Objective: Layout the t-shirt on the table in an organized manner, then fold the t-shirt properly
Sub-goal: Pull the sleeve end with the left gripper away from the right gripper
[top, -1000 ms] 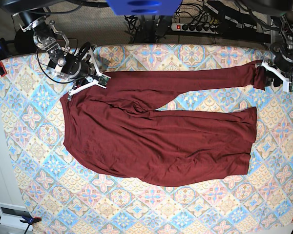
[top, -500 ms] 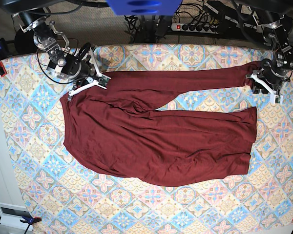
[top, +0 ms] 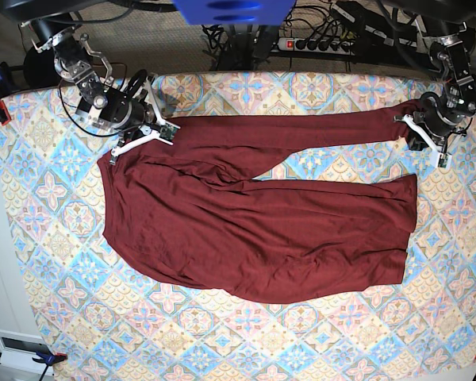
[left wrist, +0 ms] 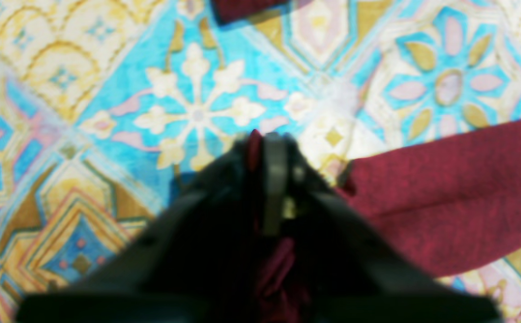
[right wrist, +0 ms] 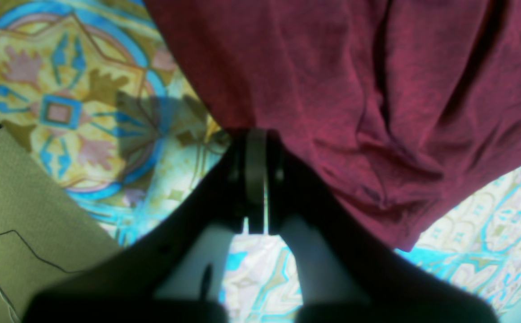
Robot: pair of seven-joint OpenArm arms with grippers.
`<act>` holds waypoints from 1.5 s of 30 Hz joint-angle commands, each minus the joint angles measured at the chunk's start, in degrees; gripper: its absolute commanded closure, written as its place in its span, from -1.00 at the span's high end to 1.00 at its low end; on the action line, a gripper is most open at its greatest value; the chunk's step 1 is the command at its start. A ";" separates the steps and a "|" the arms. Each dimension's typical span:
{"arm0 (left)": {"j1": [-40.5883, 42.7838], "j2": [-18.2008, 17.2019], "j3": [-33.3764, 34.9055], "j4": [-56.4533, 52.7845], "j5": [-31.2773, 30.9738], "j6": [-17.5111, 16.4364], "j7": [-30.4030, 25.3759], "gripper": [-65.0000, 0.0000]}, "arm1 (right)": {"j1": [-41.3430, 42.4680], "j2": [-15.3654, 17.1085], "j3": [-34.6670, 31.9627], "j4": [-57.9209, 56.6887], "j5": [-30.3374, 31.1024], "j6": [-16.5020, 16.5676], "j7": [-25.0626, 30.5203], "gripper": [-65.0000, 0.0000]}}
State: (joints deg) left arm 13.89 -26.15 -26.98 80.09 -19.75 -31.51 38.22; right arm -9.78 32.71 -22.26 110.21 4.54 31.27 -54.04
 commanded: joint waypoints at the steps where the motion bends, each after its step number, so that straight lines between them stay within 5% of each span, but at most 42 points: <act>1: -1.36 -1.06 -0.40 0.39 0.54 0.52 0.51 -1.00 | 0.59 0.83 0.50 1.04 -0.01 -0.19 0.63 -1.00; 6: -5.05 -0.97 -0.49 0.74 -0.34 0.52 0.68 -1.00 | 0.68 0.83 0.85 1.04 -0.01 -0.19 0.72 -1.00; 13: -6.46 -1.06 -3.22 11.55 -12.82 0.52 0.86 -1.00 | 0.68 0.65 5.87 0.69 -0.01 -0.19 0.81 -1.00; 21: 1.80 -1.23 -16.31 29.22 -25.83 0.43 11.67 -1.00 | 0.68 0.65 8.42 0.86 -0.01 -0.19 0.81 -1.00; 25: 9.10 -3.25 -22.20 29.14 -27.77 0.34 11.76 -1.00 | 0.68 0.65 8.42 0.95 -0.01 -0.19 0.81 -1.00; 33: 16.66 -8.18 -22.38 17.88 -26.80 -5.90 11.67 -1.00 | 0.51 0.65 7.89 1.04 -0.01 -0.19 0.81 -1.00; 39: 16.75 -8.79 -15.08 16.04 -15.46 -5.99 11.23 -1.00 | 0.24 0.65 7.71 1.04 -0.01 -0.19 0.55 -1.00; 45: 23.43 -11.69 -3.30 16.04 -4.74 -5.99 -3.80 -1.00 | 0.51 0.65 4.81 1.04 -0.01 -0.19 0.37 -0.85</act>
State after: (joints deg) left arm 37.23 -36.71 -29.67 95.44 -23.29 -37.54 35.09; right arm -10.11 32.53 -17.96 110.21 4.80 31.31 -54.06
